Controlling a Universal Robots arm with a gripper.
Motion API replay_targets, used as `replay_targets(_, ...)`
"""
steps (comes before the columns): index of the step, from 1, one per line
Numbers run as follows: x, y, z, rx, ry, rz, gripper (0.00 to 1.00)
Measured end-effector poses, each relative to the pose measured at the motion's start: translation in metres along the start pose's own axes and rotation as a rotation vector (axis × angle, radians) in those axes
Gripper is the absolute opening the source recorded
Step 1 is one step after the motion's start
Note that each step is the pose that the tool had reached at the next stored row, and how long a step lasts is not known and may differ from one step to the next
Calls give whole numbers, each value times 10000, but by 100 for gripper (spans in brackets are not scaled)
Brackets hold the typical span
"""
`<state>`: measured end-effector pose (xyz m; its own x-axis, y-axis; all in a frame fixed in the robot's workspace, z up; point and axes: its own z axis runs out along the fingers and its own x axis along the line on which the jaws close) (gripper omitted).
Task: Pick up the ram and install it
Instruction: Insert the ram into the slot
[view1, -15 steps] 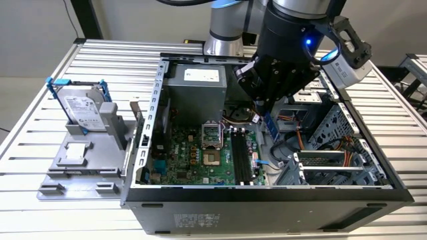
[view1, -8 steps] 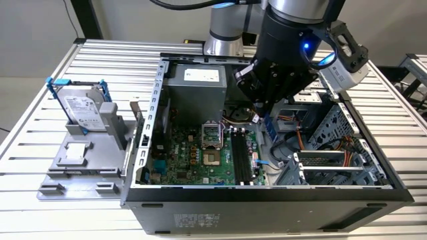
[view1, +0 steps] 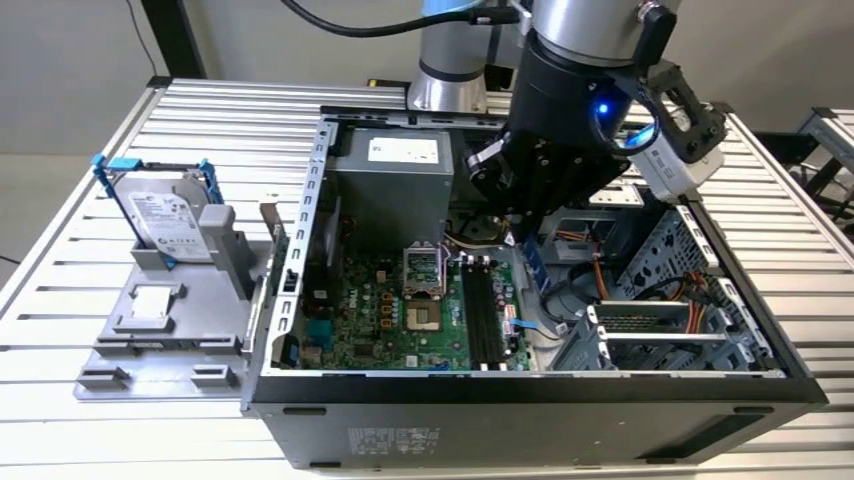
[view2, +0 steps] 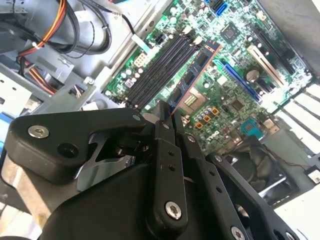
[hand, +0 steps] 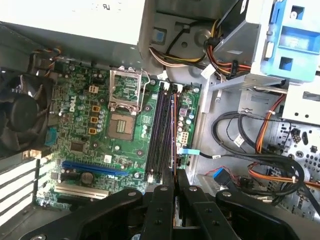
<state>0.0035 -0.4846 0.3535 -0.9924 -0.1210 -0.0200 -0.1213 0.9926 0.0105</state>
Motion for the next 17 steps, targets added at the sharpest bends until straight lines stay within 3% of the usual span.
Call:
replay_targets(13,3,-1,136,50,-25,2224,0)
replay_targets(17,3,0,175,59,-28,2635,0)
